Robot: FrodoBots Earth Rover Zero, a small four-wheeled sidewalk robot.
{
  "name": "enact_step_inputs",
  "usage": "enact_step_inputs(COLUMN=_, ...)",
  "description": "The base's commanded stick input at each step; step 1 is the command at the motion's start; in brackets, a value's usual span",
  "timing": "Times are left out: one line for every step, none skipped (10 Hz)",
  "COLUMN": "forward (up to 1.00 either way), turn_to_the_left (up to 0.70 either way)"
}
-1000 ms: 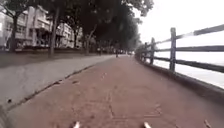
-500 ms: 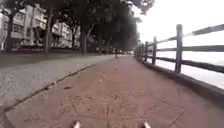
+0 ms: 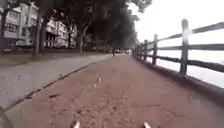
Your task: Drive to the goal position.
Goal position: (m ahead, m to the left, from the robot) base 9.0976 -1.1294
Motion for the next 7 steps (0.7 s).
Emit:
enact_step_inputs(forward=0.7, turn_to_the_left=0.0)
enact_step_inputs(forward=0.7, turn_to_the_left=0.0)
enact_step_inputs(forward=0.7, turn_to_the_left=0.0)
enact_step_inputs(forward=0.7, turn_to_the_left=0.0)
enact_step_inputs(forward=0.7, turn_to_the_left=0.0)
enact_step_inputs(forward=0.7, turn_to_the_left=0.0)
enact_step_inputs(forward=0.7, turn_to_the_left=0.0)
